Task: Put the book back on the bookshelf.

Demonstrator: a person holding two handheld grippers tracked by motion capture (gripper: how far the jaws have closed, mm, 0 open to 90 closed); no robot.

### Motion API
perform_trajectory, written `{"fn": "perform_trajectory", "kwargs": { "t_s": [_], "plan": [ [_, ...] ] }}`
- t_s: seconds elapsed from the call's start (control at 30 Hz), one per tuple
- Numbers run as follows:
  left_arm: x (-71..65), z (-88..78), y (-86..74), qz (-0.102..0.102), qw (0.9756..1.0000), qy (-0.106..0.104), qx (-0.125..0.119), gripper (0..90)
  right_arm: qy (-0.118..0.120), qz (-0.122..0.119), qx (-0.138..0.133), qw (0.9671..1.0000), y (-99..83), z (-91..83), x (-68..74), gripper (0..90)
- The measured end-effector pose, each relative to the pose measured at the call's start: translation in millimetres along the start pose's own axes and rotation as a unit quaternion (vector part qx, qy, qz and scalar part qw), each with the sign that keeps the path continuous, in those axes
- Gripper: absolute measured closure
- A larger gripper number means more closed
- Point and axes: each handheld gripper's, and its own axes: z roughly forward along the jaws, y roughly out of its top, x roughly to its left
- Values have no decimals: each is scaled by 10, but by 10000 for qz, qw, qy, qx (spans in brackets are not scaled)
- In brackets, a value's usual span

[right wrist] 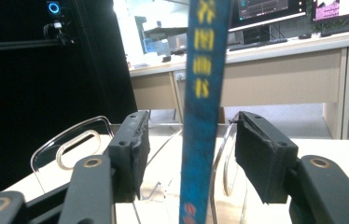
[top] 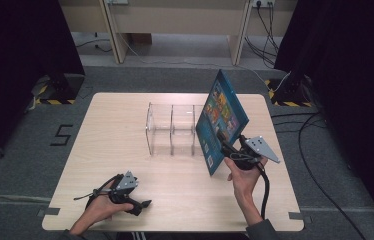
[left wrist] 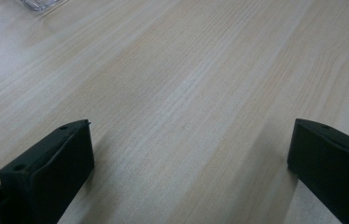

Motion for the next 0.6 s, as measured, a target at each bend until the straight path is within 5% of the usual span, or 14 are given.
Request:
{"fn": "perform_trajectory", "kwargs": {
  "t_s": [0.6],
  "plan": [
    [4,2,3,17,10000,-16,4,0,72,25,143,9999,-70,-289,-122,410]
  ]
}}
